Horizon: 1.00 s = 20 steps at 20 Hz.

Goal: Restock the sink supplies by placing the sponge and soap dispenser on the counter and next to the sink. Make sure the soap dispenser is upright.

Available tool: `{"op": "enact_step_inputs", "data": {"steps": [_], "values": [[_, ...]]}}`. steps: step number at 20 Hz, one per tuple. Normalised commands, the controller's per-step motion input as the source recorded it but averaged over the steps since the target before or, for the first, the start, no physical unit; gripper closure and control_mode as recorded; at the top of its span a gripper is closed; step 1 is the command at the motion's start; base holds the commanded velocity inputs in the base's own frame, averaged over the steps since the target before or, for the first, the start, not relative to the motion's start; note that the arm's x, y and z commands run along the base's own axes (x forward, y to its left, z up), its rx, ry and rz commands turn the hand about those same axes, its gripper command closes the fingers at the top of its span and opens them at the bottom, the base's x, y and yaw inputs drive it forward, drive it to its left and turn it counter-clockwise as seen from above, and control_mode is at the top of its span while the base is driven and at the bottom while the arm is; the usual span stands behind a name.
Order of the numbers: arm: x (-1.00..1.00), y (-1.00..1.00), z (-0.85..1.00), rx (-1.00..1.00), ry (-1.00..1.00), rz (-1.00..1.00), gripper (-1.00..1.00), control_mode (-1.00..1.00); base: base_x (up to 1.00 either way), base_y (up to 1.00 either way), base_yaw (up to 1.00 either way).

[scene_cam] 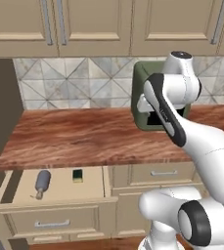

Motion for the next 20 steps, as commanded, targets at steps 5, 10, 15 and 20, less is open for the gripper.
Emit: {"op": "enact_step_inputs", "data": {"steps": [5,10,15,20], "values": [[0.0,0.0,0.0,0.0,0.0,0.0,-1.0,1.0,-0.05,-0.38,0.35],[0.0,0.0,0.0,0.0,0.0,0.0,-1.0,1.0,0.02,-0.35,0.33],[0.0,0.0,0.0,0.0,0.0,0.0,-1.0,1.0,0.2,-0.13,0.27],[0.0,0.0,0.0,0.0,0.0,0.0,-1.0,1.0,0.42,-0.19,0.26]]}}
